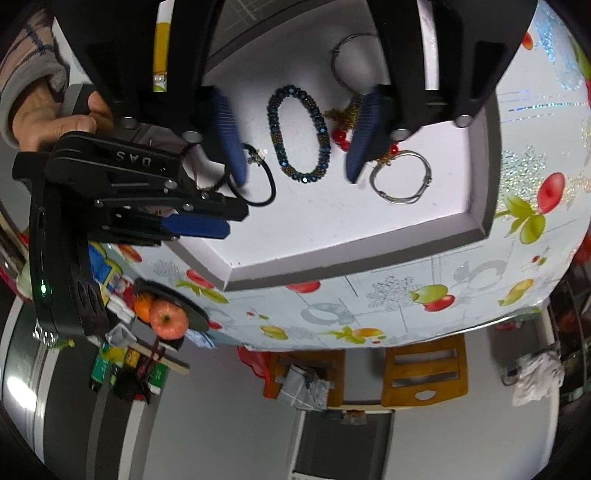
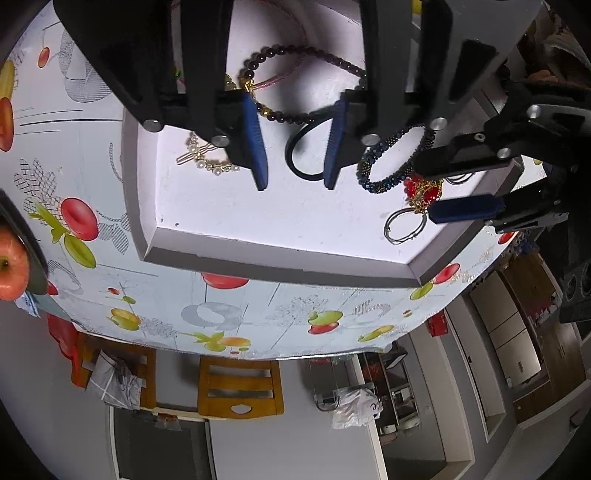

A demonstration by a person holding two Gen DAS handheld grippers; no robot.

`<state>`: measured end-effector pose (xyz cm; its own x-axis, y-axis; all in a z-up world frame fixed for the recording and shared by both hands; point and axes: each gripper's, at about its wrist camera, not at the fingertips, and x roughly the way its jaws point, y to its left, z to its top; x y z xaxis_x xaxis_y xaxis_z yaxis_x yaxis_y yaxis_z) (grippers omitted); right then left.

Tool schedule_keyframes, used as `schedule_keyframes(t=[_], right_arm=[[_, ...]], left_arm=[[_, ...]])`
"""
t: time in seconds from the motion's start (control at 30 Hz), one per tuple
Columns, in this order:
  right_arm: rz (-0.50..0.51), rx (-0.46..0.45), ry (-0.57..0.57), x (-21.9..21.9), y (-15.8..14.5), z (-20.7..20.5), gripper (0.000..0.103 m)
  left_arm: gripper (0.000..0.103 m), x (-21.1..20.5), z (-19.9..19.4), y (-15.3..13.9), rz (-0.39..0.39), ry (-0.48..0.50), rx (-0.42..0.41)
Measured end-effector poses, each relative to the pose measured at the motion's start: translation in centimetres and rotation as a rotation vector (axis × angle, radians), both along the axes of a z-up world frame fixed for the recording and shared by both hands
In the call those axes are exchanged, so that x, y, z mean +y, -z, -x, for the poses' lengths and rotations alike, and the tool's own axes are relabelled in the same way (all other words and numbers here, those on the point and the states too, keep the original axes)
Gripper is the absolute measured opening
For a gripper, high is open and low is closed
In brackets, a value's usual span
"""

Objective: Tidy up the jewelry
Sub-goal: 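Move the left tool to the large black bead bracelet while the right tool approaches the pearl hair pin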

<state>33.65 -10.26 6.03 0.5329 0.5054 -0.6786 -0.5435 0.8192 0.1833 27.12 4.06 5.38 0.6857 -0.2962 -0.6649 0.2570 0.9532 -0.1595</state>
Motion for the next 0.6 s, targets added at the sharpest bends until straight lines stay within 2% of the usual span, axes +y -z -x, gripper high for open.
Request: schedule_keyframes(t=[0.07, 0.13, 0.17, 0.23, 0.4, 0.47, 0.6], right_arm=[[0.002, -0.012, 0.003, -0.2, -0.1, 0.2, 0.034], [-0.002, -0.021, 0.007, -0.4, -0.2, 0.3, 0.049], [-0.007, -0.031, 0.01, -0.6, -0.3, 0.4, 0.053], [-0.022, -0.051, 0.017, -0.9, -0.7, 0.6, 0.065], [-0.082, -0.06, 0.02, -1.8, -1.6, 0.9, 0.084], [-0.093, -0.053, 0.02, -2.0, -1.8, 1.1, 0.087], [-0.09, -0.072, 0.01, -2.3, -2.8, 2.4, 0.093]], left_arm=[[0.081, 0.4, 0.3, -0.4, 0.013, -0.023, -0.025], [0.088, 0.9, 0.6, -0.7, 0.024, -0.047, -0.05], [0.091, 1.3, 0.8, -1.0, 0.032, -0.069, -0.066], [0.094, 2.0, 1.1, -1.4, 0.044, -0.107, -0.088], [0.096, 3.1, 1.0, -1.5, 0.056, -0.154, -0.092], [0.097, 3.5, 0.9, -1.3, 0.085, -0.152, -0.071], [0.097, 3.6, 1.2, -1.3, 0.078, -0.151, -0.051]])
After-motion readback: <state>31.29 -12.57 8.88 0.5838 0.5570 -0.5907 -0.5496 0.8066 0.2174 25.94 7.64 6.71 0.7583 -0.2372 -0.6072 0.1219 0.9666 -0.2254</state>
